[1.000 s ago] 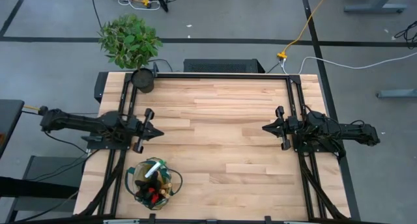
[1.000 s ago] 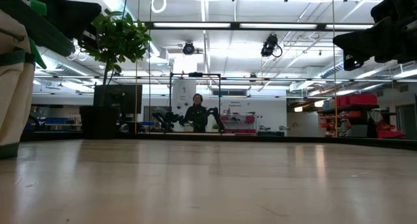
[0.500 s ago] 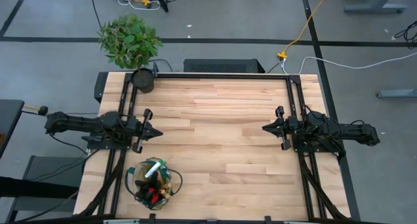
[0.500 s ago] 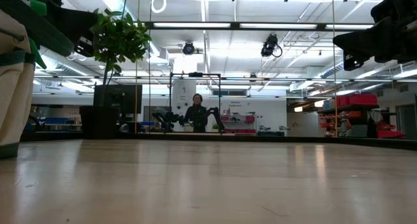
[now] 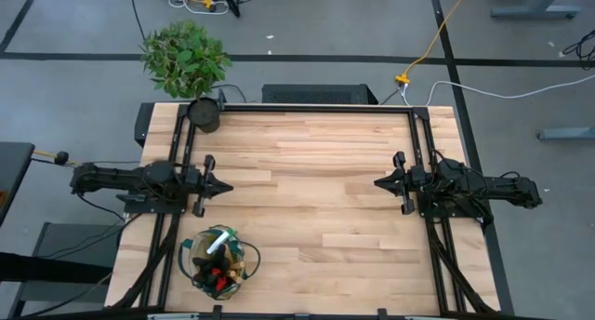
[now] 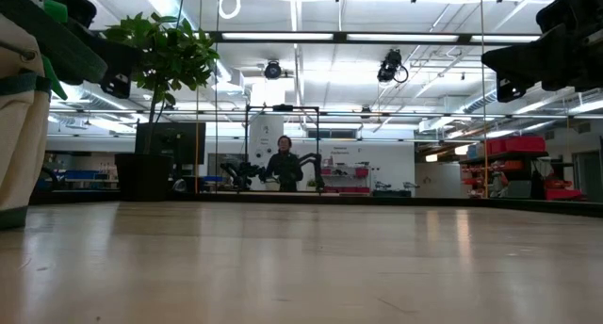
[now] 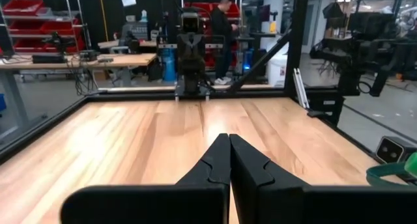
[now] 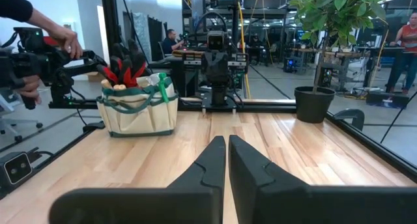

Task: Pick & Place Garden tools in Gardening bag
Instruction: Return to Home Position

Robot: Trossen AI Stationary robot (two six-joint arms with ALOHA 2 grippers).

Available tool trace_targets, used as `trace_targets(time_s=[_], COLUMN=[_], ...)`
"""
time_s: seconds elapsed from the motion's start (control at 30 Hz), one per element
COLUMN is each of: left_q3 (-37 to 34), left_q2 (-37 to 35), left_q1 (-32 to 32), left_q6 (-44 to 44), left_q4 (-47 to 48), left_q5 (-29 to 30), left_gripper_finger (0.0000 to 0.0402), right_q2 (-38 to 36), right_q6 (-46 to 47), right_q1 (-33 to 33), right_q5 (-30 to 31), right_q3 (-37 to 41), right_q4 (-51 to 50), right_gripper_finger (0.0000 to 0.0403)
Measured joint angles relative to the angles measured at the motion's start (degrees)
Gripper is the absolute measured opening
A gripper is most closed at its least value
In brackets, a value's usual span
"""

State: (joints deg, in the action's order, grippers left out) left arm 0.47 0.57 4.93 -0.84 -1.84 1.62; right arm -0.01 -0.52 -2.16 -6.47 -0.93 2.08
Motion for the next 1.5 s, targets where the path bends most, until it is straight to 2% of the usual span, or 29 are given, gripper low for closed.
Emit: trace_targets(time_s=[0.47, 0.8, 1.5], left_q3=[-0.02, -0.10, -0.09], left_q2=[-0.38, -0.36, -0.29], left_q1=[0.00, 0.00, 0.00], left_q6=[-0.02, -0.04, -0.02], left_q4=[0.81, -0.35, -1.15], left_q5=[0.79, 0.04, -0.12], left_gripper_finger=[0.0003, 0.0028, 0.0025], right_q2=[0.00, 0.00, 0.00], right_q6=[-0.01, 0.01, 0.01], right_q1=[-0.02, -0.02, -0.01], right_q5=[0.01, -0.01, 0.00], right_q3=[0.00, 0.00, 0.00], right_q4=[-0.02, -0.02, -0.02], right_gripper_finger=[0.0023, 0.0023, 0.0023])
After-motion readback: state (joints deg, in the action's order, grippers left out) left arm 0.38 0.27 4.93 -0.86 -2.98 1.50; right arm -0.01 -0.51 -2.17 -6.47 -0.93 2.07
